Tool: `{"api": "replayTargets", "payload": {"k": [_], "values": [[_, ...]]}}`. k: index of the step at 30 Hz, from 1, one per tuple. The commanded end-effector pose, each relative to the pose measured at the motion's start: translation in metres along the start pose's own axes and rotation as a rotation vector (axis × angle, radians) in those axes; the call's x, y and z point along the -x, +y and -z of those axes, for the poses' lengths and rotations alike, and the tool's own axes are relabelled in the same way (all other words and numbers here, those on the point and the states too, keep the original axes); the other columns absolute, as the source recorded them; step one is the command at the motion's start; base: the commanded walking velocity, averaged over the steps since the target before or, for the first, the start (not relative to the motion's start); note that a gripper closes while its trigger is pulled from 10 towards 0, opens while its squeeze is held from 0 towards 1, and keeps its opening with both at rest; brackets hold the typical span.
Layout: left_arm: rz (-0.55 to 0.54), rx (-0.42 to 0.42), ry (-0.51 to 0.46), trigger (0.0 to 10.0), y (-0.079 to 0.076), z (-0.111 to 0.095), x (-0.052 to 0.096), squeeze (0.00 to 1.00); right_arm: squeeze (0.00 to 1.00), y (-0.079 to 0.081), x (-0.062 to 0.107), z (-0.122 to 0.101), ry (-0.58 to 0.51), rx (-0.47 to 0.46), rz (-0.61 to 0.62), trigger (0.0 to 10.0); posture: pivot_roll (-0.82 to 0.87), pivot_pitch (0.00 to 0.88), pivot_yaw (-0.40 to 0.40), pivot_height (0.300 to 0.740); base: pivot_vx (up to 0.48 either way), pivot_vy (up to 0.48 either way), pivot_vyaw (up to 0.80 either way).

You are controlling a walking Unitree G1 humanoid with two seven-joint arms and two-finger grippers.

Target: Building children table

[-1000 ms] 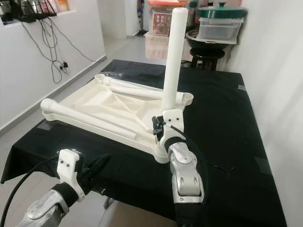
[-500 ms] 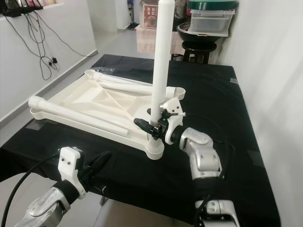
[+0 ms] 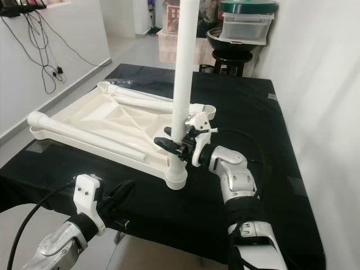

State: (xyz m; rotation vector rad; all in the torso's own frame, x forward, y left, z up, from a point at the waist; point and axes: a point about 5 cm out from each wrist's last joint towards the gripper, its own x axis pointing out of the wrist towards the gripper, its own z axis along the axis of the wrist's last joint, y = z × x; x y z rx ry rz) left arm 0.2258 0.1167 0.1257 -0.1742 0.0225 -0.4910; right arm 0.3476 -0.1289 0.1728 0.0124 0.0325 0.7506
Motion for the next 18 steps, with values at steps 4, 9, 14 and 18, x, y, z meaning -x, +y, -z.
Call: {"api": "replayTargets", "payload": {"k": [4, 9, 14, 18], "values": [[-0.001, -0.002, 0.002, 10.0, 0.001, 0.000, 0.000, 0.00, 0.00, 0.019, 0.030, 0.056, 0.191, -0.085, 0.684, 0.0, -0.01, 0.000, -0.033, 0.740, 0.000, 0.000, 0.00], [0.002, -0.005, 0.006, 10.0, 0.000, 0.001, -0.003, 0.00, 0.00, 0.008, 0.020, 0.045, 0.169, 0.055, 0.593, 0.0, 0.00, 0.000, -0.033, 0.740, 0.000, 0.000, 0.00], [-0.004, -0.008, 0.003, 10.0, 0.001, 0.002, -0.004, 0.00, 0.00, 0.005, 0.016, 0.048, 0.193, 0.038, 0.569, 10.0, 0.00, 0.000, -0.027, 0.740, 0.000, 0.000, 0.00], [-0.003, -0.010, 0.004, 10.0, 0.001, 0.002, -0.004, 0.00, 1.00, 0.005, 0.008, 0.038, 0.153, 0.047, 0.450, 10.0, 0.00, 0.000, -0.021, 0.740, 0.000, 0.000, 0.00]]}}
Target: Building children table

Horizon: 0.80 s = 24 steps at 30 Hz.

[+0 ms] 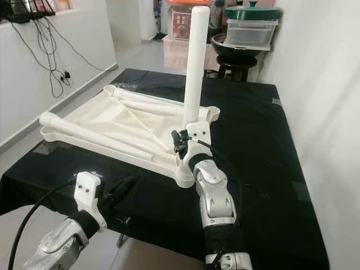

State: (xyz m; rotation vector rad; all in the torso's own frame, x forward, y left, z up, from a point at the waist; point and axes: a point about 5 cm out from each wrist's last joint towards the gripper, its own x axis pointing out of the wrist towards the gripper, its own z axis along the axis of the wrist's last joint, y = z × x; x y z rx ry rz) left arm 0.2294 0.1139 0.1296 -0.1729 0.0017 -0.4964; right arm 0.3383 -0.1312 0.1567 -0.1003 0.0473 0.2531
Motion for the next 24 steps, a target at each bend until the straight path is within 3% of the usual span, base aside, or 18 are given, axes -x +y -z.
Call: {"api": "replayTargets", "payload": {"k": [1, 2, 3, 4, 5, 7, 8, 10, 11, 15, 16, 17, 18, 24], "values": [[-0.010, -0.003, 0.024, 10.0, 0.002, 0.006, 0.001, 0.00, 1.00, 0.002, 0.000, 0.021, 0.106, -0.018, -0.053, 10.0, 0.00, 0.000, -0.021, 0.740, 0.000, 0.000, 0.00], [-0.007, -0.003, 0.025, 10.0, 0.002, 0.006, 0.000, 0.00, 1.00, 0.008, -0.002, 0.013, 0.067, -0.028, -0.179, 10.0, 0.00, 0.000, -0.018, 0.740, 0.000, 0.000, 0.00], [-0.007, -0.003, 0.025, 10.0, 0.002, 0.006, 0.000, 0.00, 1.00, 0.008, -0.002, 0.013, 0.067, -0.028, -0.179, 10.0, 0.00, 0.000, -0.018, 0.740, 0.000, 0.000, 0.00], [-0.006, -0.003, 0.027, 10.0, 0.002, 0.006, 0.000, 0.00, 1.00, 0.012, -0.003, 0.004, 0.030, -0.052, -0.318, 10.0, -0.01, 0.000, -0.015, 0.740, 0.000, 0.000, 0.00], [-0.006, -0.003, 0.027, 10.0, 0.002, 0.006, 0.000, 0.00, 1.00, 0.012, -0.003, 0.004, 0.030, -0.052, -0.318, 10.0, -0.01, 0.000, -0.015, 0.740, 0.000, 0.000, 0.00], [-0.005, -0.004, 0.027, 10.0, 0.002, 0.007, -0.001, 0.00, 1.00, 0.014, 0.000, -0.007, -0.024, -0.019, -0.592, 10.0, 0.00, 0.000, -0.015, 0.740, 0.000, 0.000, 0.00], [-0.006, -0.005, 0.027, 10.0, 0.002, 0.007, -0.001, 0.00, 0.84, 0.013, 0.002, -0.008, -0.021, 0.002, -0.697, 10.0, 0.01, 0.000, -0.022, 0.740, 0.000, 0.000, 0.00], [-0.006, -0.005, 0.027, 10.0, 0.002, 0.007, -0.002, 0.00, 0.84, 0.013, 0.003, -0.008, -0.014, 0.016, -0.758, 10.0, 0.01, 0.000, -0.022, 0.740, 0.000, 0.000, 0.00], [-0.007, -0.005, 0.027, 10.0, 0.002, 0.007, -0.002, 0.00, 0.00, 0.011, 0.002, -0.010, -0.006, 0.039, -0.812, 10.0, 0.01, 0.000, -0.023, 0.740, 0.000, 0.000, 0.00], [-0.007, -0.005, 0.027, 10.0, 0.002, 0.008, -0.002, 0.00, 0.00, 0.006, -0.007, -0.018, -0.014, 0.058, -0.911, 10.0, 0.01, 0.000, -0.025, 0.740, 0.000, 0.000, 0.00], [-0.007, -0.005, 0.027, 10.0, 0.002, 0.008, -0.002, 0.00, 0.00, 0.006, -0.010, -0.022, -0.025, 0.034, -0.933, 1.9, 0.02, 0.000, -0.027, 0.740, 0.000, 0.000, 0.00], [-0.007, -0.005, 0.027, 10.0, 0.002, 0.008, -0.002, 0.00, 0.00, 0.006, -0.010, -0.022, -0.025, 0.034, -0.933, 1.9, 0.02, 0.000, -0.027, 0.740, 0.000, 0.000, 0.00], [-0.007, -0.006, 0.027, 10.0, 0.002, 0.008, -0.002, 0.00, 0.00, 0.006, -0.013, -0.026, -0.036, 0.006, -0.955, 0.0, 0.02, 0.000, -0.027, 0.740, 0.000, 0.000, 0.00], [-0.005, -0.003, 0.026, 10.0, 0.001, 0.008, -0.002, 0.00, 0.00, 0.002, -0.010, -0.021, -0.017, -0.018, -1.015, 0.0, 0.02, 0.000, -0.027, 0.740, 0.000, 0.000, 0.00]]}}
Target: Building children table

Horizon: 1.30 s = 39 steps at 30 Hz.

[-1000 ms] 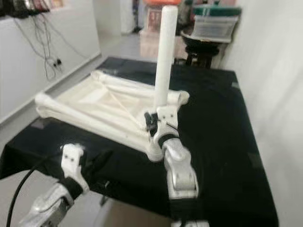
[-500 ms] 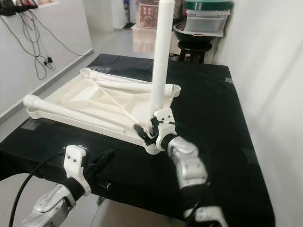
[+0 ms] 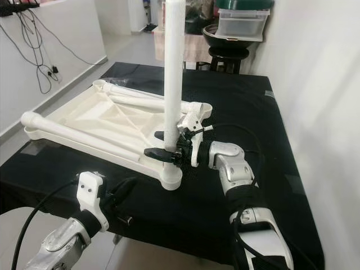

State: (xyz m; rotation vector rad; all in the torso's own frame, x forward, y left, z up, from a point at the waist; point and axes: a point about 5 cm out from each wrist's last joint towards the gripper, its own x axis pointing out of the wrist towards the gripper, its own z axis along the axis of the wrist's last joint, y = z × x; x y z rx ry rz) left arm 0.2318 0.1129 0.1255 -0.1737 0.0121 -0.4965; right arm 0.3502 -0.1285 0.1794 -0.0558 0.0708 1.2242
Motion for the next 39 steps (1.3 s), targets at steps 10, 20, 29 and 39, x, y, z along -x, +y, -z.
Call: {"api": "replayTargets", "payload": {"k": [10, 20, 29, 39], "values": [[-0.006, -0.003, 0.010, 10.0, 0.000, 0.002, 0.002, 0.00, 0.00, 0.001, 0.002, 0.035, 0.061, -0.045, 0.358, 0.0, 0.01, 0.000, -0.039, 0.740, 0.000, 0.000, 0.00], [-0.001, -0.004, 0.013, 10.0, 0.002, 0.001, 0.003, 0.00, 0.00, 0.002, 0.045, 0.064, 0.150, -0.091, 1.178, 0.0, 0.01, 0.000, -0.028, 0.740, 0.000, 0.000, 0.00], [-0.009, -0.009, 0.012, 10.0, 0.003, 0.001, 0.004, 0.00, 0.00, -0.005, 0.035, 0.058, 0.166, -0.062, 1.216, 10.0, 0.02, 0.000, -0.018, 0.740, 0.000, 0.000, 0.00], [-0.004, -0.006, 0.013, 10.0, 0.002, 0.002, 0.002, 0.00, 0.00, -0.006, 0.003, 0.032, 0.040, -0.051, 0.721, 10.0, 0.03, 0.000, -0.029, 0.740, 0.000, 0.000, 0.00]]}}
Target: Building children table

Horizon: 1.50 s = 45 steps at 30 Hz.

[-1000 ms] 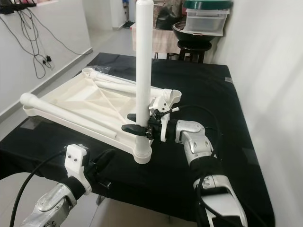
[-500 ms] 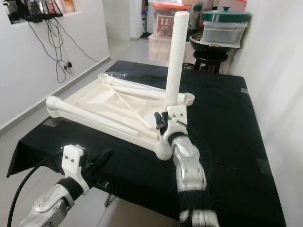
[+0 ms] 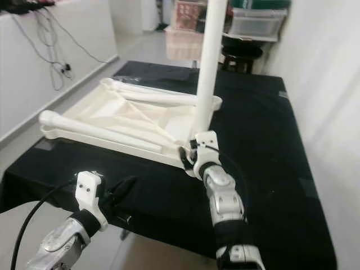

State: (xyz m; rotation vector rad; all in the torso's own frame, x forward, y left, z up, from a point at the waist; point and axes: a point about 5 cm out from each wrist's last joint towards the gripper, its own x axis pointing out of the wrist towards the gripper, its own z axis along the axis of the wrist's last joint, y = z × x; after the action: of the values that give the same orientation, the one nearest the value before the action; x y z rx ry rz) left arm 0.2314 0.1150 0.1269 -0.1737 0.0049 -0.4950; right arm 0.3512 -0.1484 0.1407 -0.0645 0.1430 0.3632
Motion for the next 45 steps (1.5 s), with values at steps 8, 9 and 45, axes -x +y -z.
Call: {"api": "replayTargets", "payload": {"k": [8, 9, 45], "values": [[-0.004, -0.004, 0.019, 10.0, 0.001, 0.004, -0.001, 0.00, 0.00, 0.007, -0.010, -0.022, -0.060, 0.081, -0.395, 10.0, 0.04, 0.000, -0.036, 0.740, 0.000, 0.000, 0.00], [-0.004, -0.005, 0.018, 10.0, 0.001, 0.004, -0.001, 0.00, 0.00, 0.005, -0.012, -0.025, -0.051, 0.090, -0.438, 10.0, 0.04, 0.000, -0.036, 0.740, 0.000, 0.000, 0.00], [-0.005, -0.014, 0.025, 10.0, 0.006, 0.005, 0.000, 0.00, 0.00, -0.054, 0.055, 0.035, 0.126, 0.097, 0.487, 0.0, 0.01, 0.000, -0.024, 0.740, 0.000, 0.000, 0.00]]}}
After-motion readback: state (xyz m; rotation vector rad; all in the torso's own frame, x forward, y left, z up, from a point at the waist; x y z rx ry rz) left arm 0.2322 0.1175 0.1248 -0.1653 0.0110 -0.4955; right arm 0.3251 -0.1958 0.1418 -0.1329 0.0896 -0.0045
